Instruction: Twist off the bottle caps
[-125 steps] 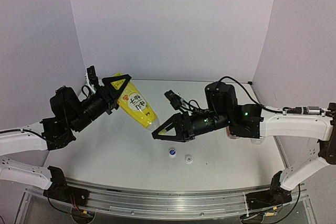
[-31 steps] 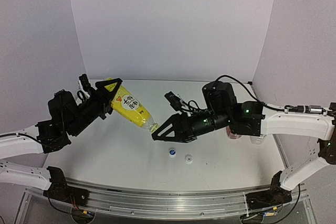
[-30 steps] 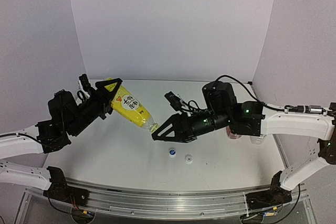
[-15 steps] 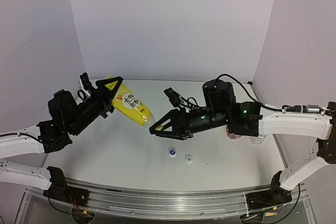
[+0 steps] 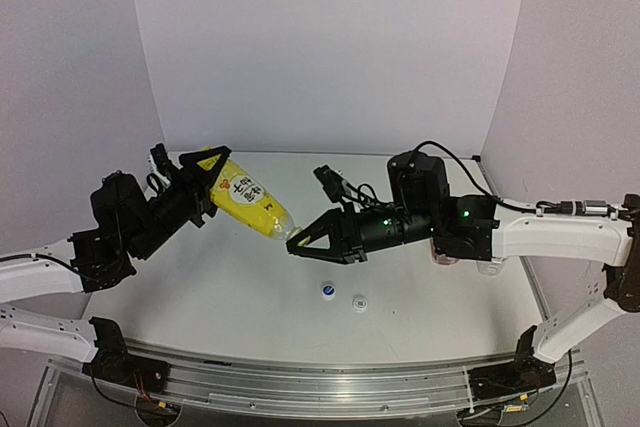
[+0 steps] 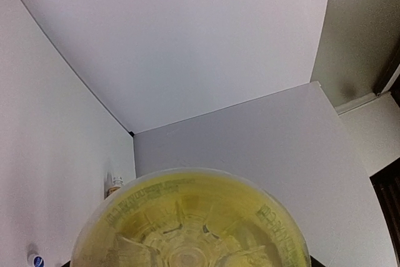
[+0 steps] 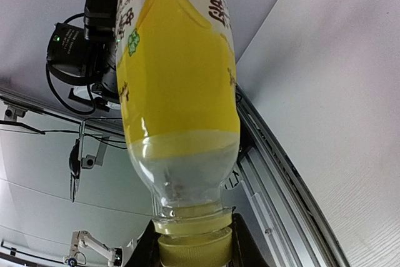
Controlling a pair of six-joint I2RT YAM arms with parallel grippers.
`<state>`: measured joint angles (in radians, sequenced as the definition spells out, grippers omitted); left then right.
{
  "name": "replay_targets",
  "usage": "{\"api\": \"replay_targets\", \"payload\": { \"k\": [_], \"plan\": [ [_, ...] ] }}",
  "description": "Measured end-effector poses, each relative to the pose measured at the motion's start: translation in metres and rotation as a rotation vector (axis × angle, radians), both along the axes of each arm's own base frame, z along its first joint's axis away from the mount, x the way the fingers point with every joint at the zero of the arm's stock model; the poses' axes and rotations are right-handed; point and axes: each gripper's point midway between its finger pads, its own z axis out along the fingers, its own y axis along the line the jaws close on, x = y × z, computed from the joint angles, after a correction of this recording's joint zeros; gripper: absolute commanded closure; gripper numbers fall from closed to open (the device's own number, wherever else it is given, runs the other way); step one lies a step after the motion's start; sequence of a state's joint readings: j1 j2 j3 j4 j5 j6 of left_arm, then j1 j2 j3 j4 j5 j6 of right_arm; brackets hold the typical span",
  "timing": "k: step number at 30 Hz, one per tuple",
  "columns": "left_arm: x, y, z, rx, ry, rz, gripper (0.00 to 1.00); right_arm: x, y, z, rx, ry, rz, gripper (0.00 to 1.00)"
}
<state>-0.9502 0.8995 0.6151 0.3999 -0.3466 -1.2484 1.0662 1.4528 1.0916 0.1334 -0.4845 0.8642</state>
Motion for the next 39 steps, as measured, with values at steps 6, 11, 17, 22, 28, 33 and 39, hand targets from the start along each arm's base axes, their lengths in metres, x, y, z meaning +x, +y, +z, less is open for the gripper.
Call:
{"api": "replay_targets", "payload": {
  "k": [6, 11, 17, 22, 28, 33, 39],
  "plan": [
    [0.007, 0.0, -0.017, 0.036, 0.127, 0.036, 1.0, 0.007, -0.002, -0.009, -0.038, -0.056, -0.021, 1.0],
    [0.019, -0.008, -0.035, 0.124, 0.226, 0.075, 1.0, 0.022, -0.007, -0.03, -0.184, -0.183, -0.059, 1.0],
    [0.031, -0.008, -0.067, 0.266, 0.395, 0.157, 1.0, 0.038, -0.01, -0.064, -0.413, -0.43, -0.082, 1.0],
    [0.033, 0.001, -0.099, 0.383, 0.586, 0.258, 1.0, 0.052, -0.008, -0.094, -0.695, -0.773, -0.099, 1.0],
    [0.034, 0.017, -0.127, 0.467, 0.769, 0.419, 1.0, 0.081, -0.007, -0.124, -1.013, -1.132, -0.116, 1.0],
    [0.032, 0.022, -0.138, 0.466, 0.846, 0.485, 1.0, 0.089, -0.009, -0.13, -1.138, -1.29, -0.107, 1.0],
    [0.027, 0.024, -0.144, 0.456, 0.875, 0.479, 1.0, 0.079, -0.01, -0.131, -1.091, -1.315, -0.078, 1.0]
  ]
}}
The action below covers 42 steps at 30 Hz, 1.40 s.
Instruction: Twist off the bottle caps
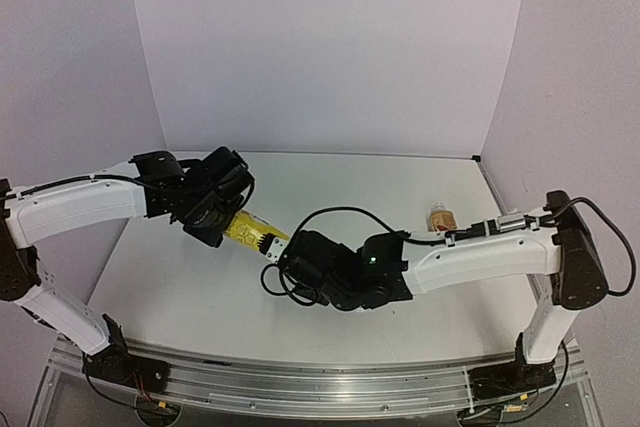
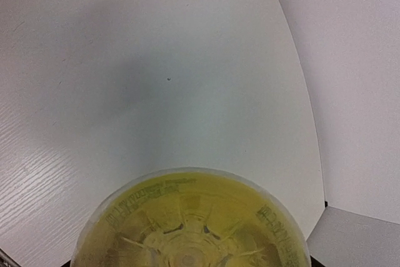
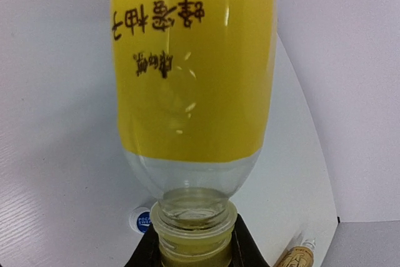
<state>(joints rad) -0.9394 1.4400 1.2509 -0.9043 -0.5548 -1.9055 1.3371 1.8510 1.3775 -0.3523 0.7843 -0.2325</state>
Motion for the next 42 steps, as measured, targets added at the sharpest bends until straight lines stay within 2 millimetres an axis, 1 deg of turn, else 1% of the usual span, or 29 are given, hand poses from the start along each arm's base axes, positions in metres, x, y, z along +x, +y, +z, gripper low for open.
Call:
{"api": "replay_targets", "payload": {
  "k": [3, 10, 15, 18, 21, 23, 25, 27, 32, 35, 37, 39, 41, 42],
  "plan": [
    [-0.005, -0.002, -0.001, -0.043, -0.001, -0.024, 1.0, -0.01, -0.002, 0.007, 0.046, 0.046, 0.036, 1.0],
    [-0.011, -0.01, 0.018, -0.159, -0.071, -0.107, 1.0, -0.029, -0.006, 0.038, 0.197, 0.128, 0.094, 1.0],
    [-0.019, -0.016, 0.025, -0.252, -0.113, -0.161, 1.0, -0.046, -0.009, 0.053, 0.308, 0.19, 0.151, 1.0],
    [-0.025, -0.017, 0.03, -0.306, -0.145, -0.185, 1.0, -0.054, -0.008, 0.063, 0.366, 0.218, 0.185, 1.0],
    [-0.027, -0.015, 0.037, -0.341, -0.172, -0.194, 1.0, -0.058, -0.006, 0.072, 0.406, 0.231, 0.205, 1.0],
    [-0.024, -0.007, 0.042, -0.337, -0.2, -0.169, 1.0, -0.061, -0.01, 0.07, 0.396, 0.246, 0.205, 1.0],
    [-0.018, 0.006, 0.047, -0.327, -0.237, -0.123, 1.0, -0.065, -0.015, 0.062, 0.364, 0.272, 0.206, 1.0],
    [-0.015, 0.014, 0.051, -0.321, -0.263, -0.093, 1.0, -0.069, -0.019, 0.054, 0.336, 0.294, 0.207, 1.0],
    [-0.014, 0.02, 0.056, -0.314, -0.299, -0.086, 1.0, -0.073, -0.025, 0.046, 0.305, 0.326, 0.199, 1.0],
    [-0.012, 0.017, 0.06, -0.316, -0.346, -0.122, 1.0, -0.066, -0.03, 0.042, 0.332, 0.362, 0.143, 1.0],
    [-0.011, 0.014, 0.06, -0.308, -0.381, -0.165, 1.0, -0.049, -0.04, 0.037, 0.378, 0.422, 0.047, 1.0],
    [-0.011, 0.009, 0.06, -0.296, -0.407, -0.214, 1.0, -0.019, -0.063, 0.029, 0.421, 0.478, -0.108, 1.0],
    [-0.011, 0.005, 0.061, -0.278, -0.429, -0.258, 1.0, 0.012, -0.094, 0.02, 0.454, 0.52, -0.287, 0.99],
    [-0.011, 0.003, 0.063, -0.271, -0.442, -0.28, 1.0, 0.022, -0.109, 0.015, 0.455, 0.541, -0.362, 0.99]
  ]
}}
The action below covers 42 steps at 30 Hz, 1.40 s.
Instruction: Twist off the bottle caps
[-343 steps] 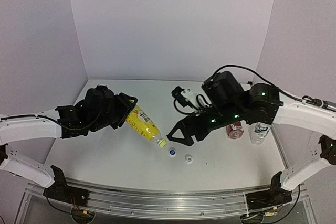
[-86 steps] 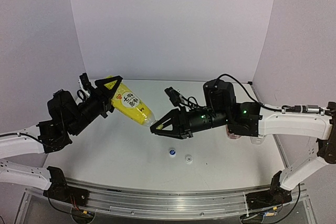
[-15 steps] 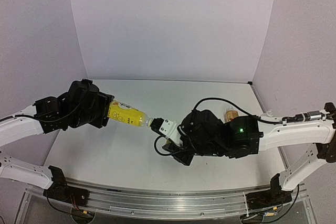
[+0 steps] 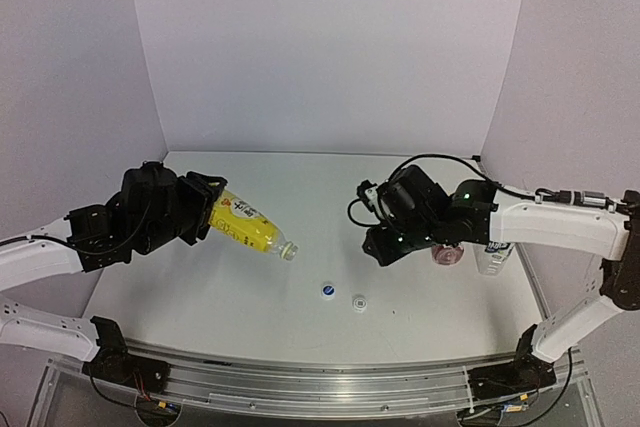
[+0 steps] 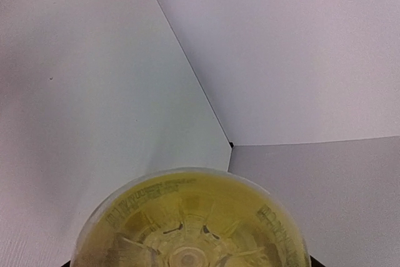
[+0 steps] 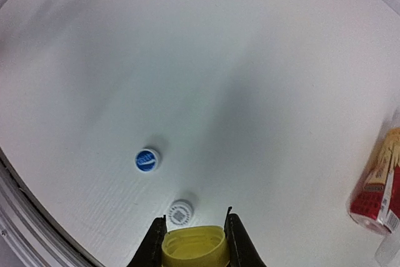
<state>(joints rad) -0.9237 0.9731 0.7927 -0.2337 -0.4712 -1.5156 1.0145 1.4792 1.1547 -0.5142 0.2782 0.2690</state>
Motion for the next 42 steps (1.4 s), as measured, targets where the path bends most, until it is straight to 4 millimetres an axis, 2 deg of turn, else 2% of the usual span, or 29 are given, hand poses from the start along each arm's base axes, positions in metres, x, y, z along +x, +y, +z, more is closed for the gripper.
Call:
{"api": "replay_targets", "payload": {
  "k": [2, 4, 7, 11, 17, 22, 29, 37, 42],
  "plan": [
    [-0.001, -0.004, 0.003, 0.016, -0.035, -0.037, 1.0, 0.006, -0.026, -0.012, -0.032, 0.081, -0.099, 0.99],
    [-0.002, -0.006, 0.004, 0.029, -0.067, -0.067, 1.0, -0.002, -0.039, -0.022, -0.062, 0.16, -0.136, 0.99],
    [-0.005, -0.008, 0.004, 0.052, -0.096, -0.101, 1.0, -0.018, -0.053, -0.033, -0.128, 0.3, -0.168, 0.95],
    [-0.006, -0.009, 0.004, 0.089, -0.115, -0.124, 1.0, -0.029, -0.062, -0.045, -0.239, 0.465, -0.203, 0.92],
    [-0.006, -0.009, 0.002, 0.13, -0.126, -0.144, 1.0, -0.059, -0.084, -0.084, -0.39, 0.751, -0.243, 0.9],
    [-0.006, -0.009, 0.001, 0.154, -0.137, -0.152, 1.0, -0.075, -0.094, -0.102, -0.447, 0.93, -0.259, 0.86],
    [-0.004, -0.01, -0.004, 0.193, -0.138, -0.152, 1.0, -0.086, -0.105, -0.128, -0.563, 1.062, -0.28, 0.85],
    [-0.002, -0.006, -0.003, 0.215, -0.148, -0.135, 1.0, -0.073, -0.092, -0.146, -0.576, 1.078, -0.266, 0.78],
    [-0.001, -0.004, -0.003, 0.218, -0.151, -0.123, 1.0, -0.069, -0.092, -0.154, -0.591, 1.072, -0.265, 0.67]
  ]
}}
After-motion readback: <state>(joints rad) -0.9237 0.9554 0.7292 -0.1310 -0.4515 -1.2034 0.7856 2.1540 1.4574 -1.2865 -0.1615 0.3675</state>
